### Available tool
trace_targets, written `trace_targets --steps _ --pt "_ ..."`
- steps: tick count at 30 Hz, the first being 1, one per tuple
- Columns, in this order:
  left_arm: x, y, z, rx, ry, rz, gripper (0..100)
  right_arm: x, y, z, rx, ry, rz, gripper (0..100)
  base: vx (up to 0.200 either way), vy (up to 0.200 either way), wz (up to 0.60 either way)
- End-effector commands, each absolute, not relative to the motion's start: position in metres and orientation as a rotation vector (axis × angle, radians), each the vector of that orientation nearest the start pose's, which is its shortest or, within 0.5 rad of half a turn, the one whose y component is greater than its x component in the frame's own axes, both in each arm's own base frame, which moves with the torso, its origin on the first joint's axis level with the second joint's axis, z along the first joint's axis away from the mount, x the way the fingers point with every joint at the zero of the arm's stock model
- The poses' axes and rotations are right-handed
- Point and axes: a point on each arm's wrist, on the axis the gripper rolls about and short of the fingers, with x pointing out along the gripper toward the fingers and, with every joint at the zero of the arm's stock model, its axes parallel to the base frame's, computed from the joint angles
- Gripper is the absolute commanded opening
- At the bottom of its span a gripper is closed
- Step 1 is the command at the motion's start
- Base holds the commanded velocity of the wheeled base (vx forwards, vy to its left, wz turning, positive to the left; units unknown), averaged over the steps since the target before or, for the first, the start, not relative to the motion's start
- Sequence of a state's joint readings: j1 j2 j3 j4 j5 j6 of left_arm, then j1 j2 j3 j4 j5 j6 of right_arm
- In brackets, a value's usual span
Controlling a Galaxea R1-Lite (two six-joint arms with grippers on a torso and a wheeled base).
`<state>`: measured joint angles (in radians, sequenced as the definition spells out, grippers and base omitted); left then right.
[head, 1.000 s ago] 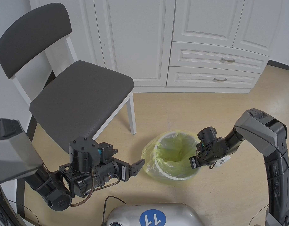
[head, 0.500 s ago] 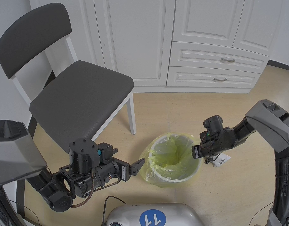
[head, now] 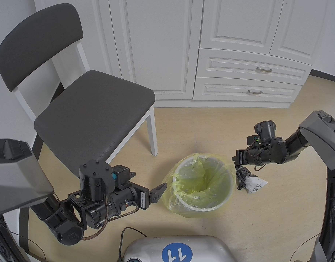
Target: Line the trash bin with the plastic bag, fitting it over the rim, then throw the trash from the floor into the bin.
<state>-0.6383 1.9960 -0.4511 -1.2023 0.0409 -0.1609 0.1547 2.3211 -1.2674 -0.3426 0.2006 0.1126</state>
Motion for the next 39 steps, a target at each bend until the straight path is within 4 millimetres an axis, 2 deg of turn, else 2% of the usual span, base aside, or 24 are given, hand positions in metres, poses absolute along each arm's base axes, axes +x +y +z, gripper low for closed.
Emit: trace_targets --steps 1,11,20,25,30,36,39 --pt "0.242 -0.178 0.065 -0.038 0.378 -0.560 100 0.441 0.045 0.008 0.148 0.756 0.247 100 0.000 0.000 0.00" --pt "0.244 -0.176 0.064 -0.045 0.362 -0.556 100 0.457 0.029 -0.031 0.169 0.799 0.202 100 0.000 0.000 0.00" --pt "0.244 -0.177 0.063 -0.048 0.355 -0.557 100 0.460 0.034 -0.055 0.164 0.838 0.207 100 0.000 0.000 0.00" --pt "0.247 -0.178 0.057 -0.050 0.348 -0.556 100 0.469 0.035 -0.059 0.163 0.864 0.203 100 0.000 0.000 0.00" --pt "0.248 -0.179 0.054 -0.053 0.336 -0.558 100 0.486 0.043 -0.080 0.126 0.871 0.178 100 0.000 0.000 0.00" --pt "0.250 -0.180 0.049 -0.049 0.348 -0.553 100 0.500 0.044 -0.094 0.088 0.904 0.147 100 0.000 0.000 0.00" --pt "0.251 -0.181 0.043 -0.046 0.357 -0.555 100 0.501 0.044 -0.095 0.075 0.909 0.130 100 0.000 0.000 0.00"
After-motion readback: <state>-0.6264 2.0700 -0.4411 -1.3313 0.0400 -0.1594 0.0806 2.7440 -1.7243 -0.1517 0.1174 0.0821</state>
